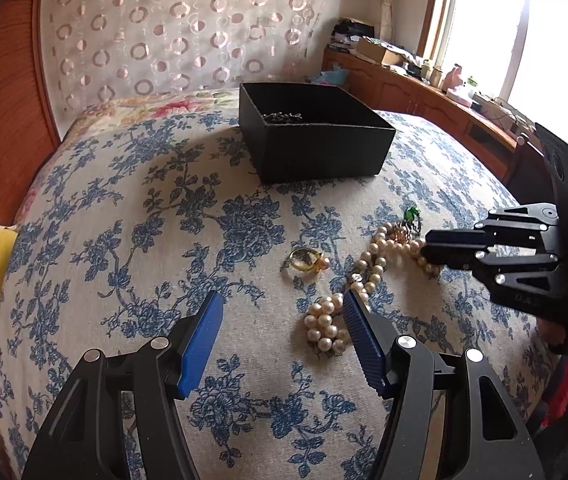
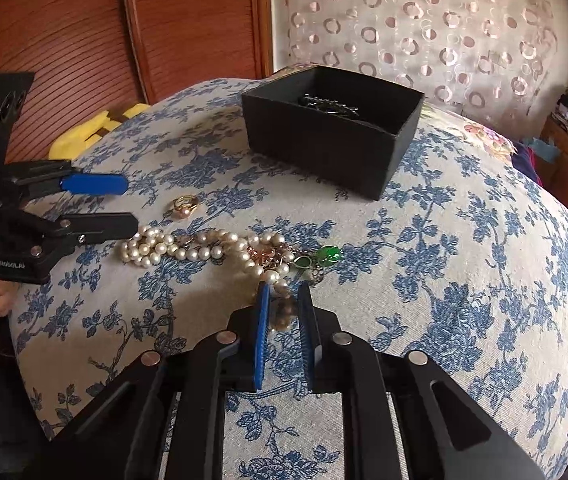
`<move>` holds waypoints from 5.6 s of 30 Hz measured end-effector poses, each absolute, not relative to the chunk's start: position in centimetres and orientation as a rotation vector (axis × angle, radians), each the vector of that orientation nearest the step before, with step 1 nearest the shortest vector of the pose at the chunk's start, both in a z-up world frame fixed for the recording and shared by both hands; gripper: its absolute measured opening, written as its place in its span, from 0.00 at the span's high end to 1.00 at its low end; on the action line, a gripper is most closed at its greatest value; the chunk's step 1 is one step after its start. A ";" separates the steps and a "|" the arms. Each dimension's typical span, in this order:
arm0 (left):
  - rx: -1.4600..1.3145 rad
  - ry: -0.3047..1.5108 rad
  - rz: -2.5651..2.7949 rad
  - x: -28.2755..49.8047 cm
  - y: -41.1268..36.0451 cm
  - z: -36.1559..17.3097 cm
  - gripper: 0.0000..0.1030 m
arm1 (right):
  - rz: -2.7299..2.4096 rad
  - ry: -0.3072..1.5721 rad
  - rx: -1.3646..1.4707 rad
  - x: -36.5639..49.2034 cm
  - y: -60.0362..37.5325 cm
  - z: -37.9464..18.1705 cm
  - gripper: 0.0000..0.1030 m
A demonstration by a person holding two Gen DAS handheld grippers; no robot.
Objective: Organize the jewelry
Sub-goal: 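Grasp the end of the long pearl necklace with the right tool, then lift the pearl necklace with the right tool while the left tool grasps the gold ring, then lower the pearl necklace and gold ring into the box while both tools release them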
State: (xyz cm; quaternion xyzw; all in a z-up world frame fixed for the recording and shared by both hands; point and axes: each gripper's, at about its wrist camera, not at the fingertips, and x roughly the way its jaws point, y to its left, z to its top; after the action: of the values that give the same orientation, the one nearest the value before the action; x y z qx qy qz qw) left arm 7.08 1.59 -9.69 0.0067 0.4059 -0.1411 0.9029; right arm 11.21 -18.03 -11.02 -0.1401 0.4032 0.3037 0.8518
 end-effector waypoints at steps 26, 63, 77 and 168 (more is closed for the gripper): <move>0.004 0.835 -0.304 7.8 0.8 -9.3 0.42 | 0.587 0.608 -0.210 8.6 -23.2 -3.1 0.92; 0.127 0.876 -0.264 10.8 -1.8 -10.5 0.77 | 0.576 0.540 -0.248 11.2 -21.3 0.3 0.92; 0.043 0.779 -0.273 9.4 -0.4 -6.9 0.77 | 0.599 0.466 -0.286 11.6 -18.6 4.3 0.92; 0.097 0.701 -0.266 21.5 -4.4 -3.1 0.70 | 0.459 0.601 -0.230 21.7 -20.3 1.8 0.74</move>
State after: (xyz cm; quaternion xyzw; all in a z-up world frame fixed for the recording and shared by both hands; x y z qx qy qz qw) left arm 21.47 -4.38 -3.13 0.0472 0.3421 -0.1300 0.9294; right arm 21.75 -20.29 1.80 -0.1120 0.2927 0.2234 0.9230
